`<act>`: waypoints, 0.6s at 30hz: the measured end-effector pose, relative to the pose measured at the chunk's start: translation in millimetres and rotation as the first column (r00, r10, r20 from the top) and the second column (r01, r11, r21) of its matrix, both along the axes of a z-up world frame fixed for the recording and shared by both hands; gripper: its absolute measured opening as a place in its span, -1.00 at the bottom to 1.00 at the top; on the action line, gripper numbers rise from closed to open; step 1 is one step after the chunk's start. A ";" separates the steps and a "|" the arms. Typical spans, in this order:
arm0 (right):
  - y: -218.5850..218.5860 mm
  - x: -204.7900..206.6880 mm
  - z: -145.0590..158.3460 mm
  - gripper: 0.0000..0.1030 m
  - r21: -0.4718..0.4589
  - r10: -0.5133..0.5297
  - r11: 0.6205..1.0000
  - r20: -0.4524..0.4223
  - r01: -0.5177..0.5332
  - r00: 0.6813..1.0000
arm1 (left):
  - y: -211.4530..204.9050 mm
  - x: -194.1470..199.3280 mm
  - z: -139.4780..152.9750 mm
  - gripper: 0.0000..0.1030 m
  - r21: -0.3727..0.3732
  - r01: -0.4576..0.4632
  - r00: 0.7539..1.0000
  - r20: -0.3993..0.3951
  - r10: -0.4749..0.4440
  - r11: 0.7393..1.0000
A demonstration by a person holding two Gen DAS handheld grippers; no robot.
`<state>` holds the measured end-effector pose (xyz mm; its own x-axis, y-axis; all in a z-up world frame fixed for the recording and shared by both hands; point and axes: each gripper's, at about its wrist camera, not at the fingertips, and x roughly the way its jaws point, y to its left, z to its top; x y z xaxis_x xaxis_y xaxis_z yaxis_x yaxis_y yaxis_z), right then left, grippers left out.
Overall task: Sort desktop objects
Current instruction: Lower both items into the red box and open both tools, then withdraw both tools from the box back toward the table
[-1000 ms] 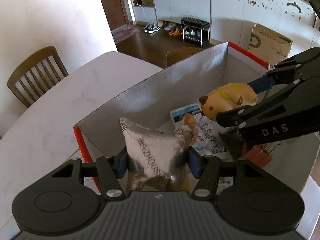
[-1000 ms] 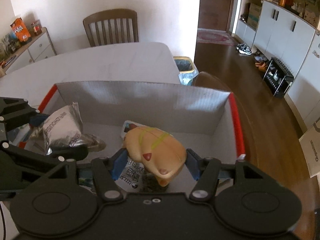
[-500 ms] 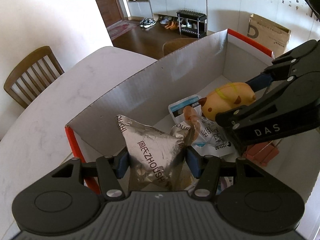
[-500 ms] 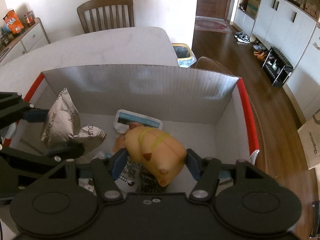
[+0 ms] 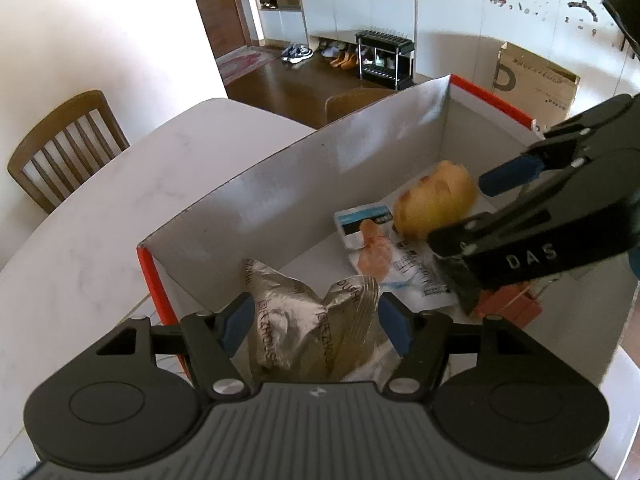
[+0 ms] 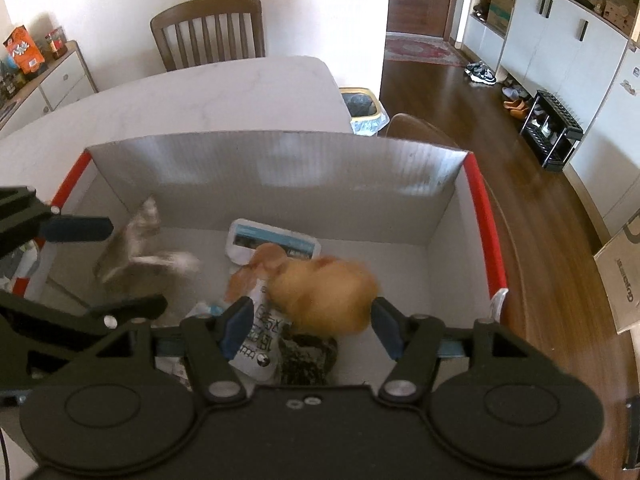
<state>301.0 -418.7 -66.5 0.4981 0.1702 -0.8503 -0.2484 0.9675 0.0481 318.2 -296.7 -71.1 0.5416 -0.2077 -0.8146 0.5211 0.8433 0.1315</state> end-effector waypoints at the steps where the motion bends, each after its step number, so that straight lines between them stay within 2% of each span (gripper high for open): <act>1: -0.5 -0.7 2.2 0.27 0.006 -0.001 1.000 0.004 0.001 1.000 | -0.2 -2.2 1.9 0.31 -0.004 0.003 1.000 0.003 -0.003 1.000; 10: -7.4 -14.7 28.5 0.30 0.066 0.006 0.998 0.042 -0.008 0.999 | 5.2 -19.7 21.9 0.31 -0.048 0.003 1.000 0.031 -0.002 0.999; 18: -11.1 -43.1 52.5 0.44 0.125 0.035 0.991 0.105 -0.048 0.994 | 14.1 -37.6 37.6 0.31 -0.080 -0.018 0.999 0.041 0.021 0.997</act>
